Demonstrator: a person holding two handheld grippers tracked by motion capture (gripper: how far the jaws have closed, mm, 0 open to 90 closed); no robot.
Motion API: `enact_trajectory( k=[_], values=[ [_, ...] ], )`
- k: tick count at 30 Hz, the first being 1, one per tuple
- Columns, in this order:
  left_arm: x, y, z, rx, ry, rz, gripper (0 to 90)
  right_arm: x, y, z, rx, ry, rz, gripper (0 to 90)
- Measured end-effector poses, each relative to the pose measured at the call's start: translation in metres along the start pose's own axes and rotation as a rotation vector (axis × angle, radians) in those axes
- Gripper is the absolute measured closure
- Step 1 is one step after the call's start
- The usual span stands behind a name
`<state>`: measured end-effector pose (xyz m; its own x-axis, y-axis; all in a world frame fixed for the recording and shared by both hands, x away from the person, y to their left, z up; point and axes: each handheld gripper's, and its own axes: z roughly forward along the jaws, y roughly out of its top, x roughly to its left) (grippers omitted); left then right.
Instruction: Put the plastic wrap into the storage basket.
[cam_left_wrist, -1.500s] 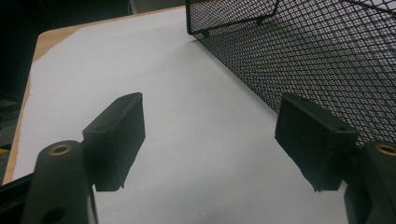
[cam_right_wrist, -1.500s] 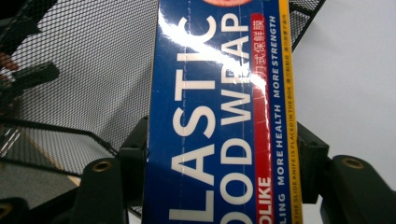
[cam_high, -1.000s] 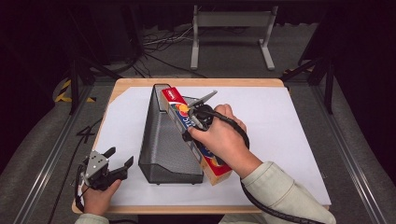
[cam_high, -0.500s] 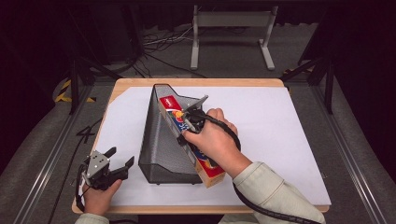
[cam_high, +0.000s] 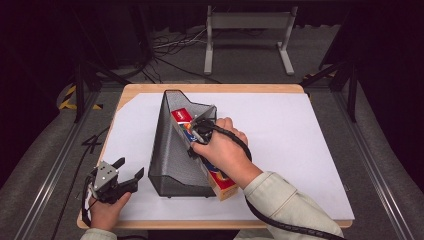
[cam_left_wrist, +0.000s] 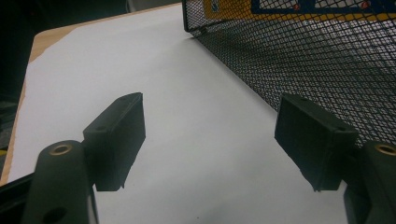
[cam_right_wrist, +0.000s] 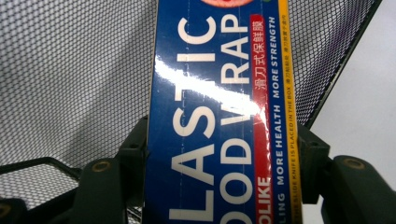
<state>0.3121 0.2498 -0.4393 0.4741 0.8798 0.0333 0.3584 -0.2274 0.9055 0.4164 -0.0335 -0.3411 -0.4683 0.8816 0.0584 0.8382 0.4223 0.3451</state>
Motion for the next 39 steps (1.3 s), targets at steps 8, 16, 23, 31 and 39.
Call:
enact_trajectory(
  k=[8, 16, 23, 31, 39],
  values=[
    [-0.001, 0.000, 0.001, 0.003, 0.000, 0.004, 25.3, 0.004, 0.005, 0.007, 0.013, -0.043, -0.023, 39.5],
    [-0.003, 0.000, 0.003, 0.013, -0.003, 0.014, 25.3, 0.005, 0.010, 0.013, 0.039, -0.047, -0.041, 39.3],
    [-0.003, 0.000, 0.003, 0.015, -0.003, 0.018, 25.3, 0.003, 0.013, 0.017, 0.032, -0.059, -0.072, 39.2],
    [-0.003, 0.001, 0.004, 0.010, -0.005, 0.020, 25.3, 0.001, 0.012, 0.016, 0.014, -0.038, -0.070, 34.5],
    [-0.003, 0.001, 0.006, 0.012, -0.011, 0.016, 25.3, 0.000, 0.011, 0.002, -0.132, 0.002, -0.105, 17.9]
  ],
)
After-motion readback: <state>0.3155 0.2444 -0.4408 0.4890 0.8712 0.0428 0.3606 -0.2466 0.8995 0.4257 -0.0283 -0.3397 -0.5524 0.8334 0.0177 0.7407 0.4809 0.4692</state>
